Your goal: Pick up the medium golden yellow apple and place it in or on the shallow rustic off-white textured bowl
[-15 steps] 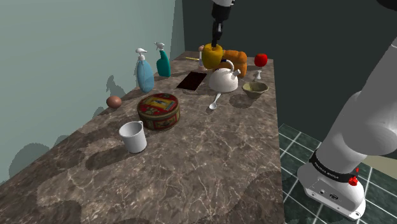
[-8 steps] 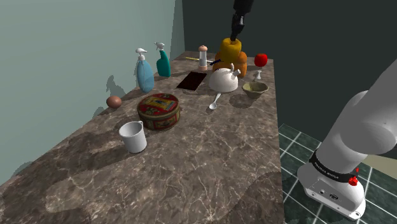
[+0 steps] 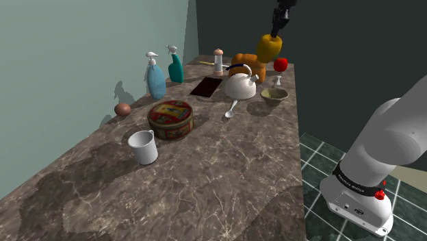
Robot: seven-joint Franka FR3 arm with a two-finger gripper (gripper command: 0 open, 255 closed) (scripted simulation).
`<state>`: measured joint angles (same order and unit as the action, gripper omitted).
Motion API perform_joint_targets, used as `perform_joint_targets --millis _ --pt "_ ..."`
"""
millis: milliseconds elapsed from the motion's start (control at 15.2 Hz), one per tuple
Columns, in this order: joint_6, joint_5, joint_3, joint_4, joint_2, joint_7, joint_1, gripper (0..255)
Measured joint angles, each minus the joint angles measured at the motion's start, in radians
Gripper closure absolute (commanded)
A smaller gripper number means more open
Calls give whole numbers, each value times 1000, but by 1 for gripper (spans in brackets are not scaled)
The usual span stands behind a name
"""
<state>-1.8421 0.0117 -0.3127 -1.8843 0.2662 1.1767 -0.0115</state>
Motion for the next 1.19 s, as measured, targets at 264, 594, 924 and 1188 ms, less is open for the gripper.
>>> perform_joint_targets --millis 264,594,924,1188 --pt "36 8 -51 5 32 79 30 255" --pt "-7 14 -64 -60 53 99 40 255" --pt "-78 18 -67 -139 61 101 43 255" --pt "-130 20 -70 -196 66 104 45 255"
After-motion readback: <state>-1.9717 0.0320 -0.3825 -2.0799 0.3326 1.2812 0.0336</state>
